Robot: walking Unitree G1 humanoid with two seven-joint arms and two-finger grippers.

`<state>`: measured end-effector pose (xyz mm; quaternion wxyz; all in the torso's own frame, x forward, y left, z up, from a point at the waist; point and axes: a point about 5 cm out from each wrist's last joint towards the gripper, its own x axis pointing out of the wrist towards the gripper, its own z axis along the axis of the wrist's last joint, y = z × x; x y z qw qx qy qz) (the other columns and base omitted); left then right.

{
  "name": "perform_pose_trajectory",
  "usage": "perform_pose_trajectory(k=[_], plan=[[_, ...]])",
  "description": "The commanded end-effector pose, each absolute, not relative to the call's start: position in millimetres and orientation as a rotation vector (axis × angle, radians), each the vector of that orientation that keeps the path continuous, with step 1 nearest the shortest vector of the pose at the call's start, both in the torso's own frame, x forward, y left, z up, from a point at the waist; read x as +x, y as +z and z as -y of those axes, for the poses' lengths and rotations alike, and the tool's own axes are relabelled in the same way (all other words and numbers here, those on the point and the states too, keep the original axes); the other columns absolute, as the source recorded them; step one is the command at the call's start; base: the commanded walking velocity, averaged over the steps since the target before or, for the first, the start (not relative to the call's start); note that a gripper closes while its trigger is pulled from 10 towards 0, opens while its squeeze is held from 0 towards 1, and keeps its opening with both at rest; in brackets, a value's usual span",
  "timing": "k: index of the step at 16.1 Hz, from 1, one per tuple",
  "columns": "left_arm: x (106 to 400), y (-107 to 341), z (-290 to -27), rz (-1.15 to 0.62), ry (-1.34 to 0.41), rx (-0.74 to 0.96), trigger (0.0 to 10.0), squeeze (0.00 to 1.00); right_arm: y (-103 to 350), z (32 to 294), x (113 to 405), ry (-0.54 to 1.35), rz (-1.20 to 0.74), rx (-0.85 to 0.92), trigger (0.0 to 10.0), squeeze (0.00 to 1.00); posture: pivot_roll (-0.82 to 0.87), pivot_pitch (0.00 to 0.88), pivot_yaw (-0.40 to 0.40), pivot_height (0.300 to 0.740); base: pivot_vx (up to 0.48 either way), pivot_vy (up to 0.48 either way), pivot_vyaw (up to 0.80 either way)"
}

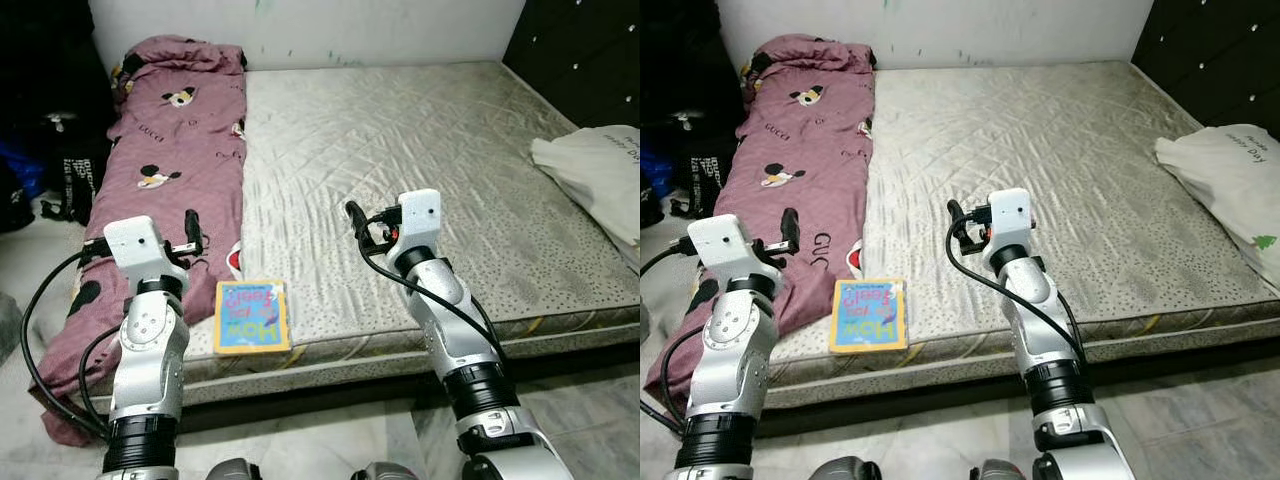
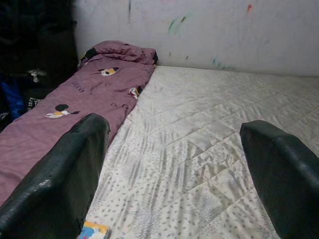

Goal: Clean up the room

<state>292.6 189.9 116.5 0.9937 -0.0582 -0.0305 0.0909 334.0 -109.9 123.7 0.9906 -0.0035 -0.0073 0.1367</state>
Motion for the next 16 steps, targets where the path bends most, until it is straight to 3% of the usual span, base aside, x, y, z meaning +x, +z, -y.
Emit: perform_pose_trajectory(k=[1, 9, 16], plan=[[292.2, 121.7, -190.2, 0.087, 0.170, -0.112, 10.0, 0.00, 123.1, 111.9, 334.5, 0.264, 0.007, -0.016, 10.0, 0.00, -0.09, 0.000, -0.011, 0.740, 0.341, 0.000, 0.00], [292.3, 120.9, -189.4, 0.083, 0.157, -0.110, 10.0, 0.00, 122.2, 111.6, 334.3, 0.264, 0.005, -0.018, 10.0, 0.00, -0.09, 0.000, -0.010, 0.740, 0.350, 0.000, 0.00], [294.1, 116.3, -191.5, 0.049, 0.195, -0.100, 10.0, 0.00, 120.0, 112.6, 334.3, 0.252, -0.006, -0.010, 10.0, 0.00, -0.09, 0.000, -0.008, 0.740, 0.000, 0.051, 0.00]])
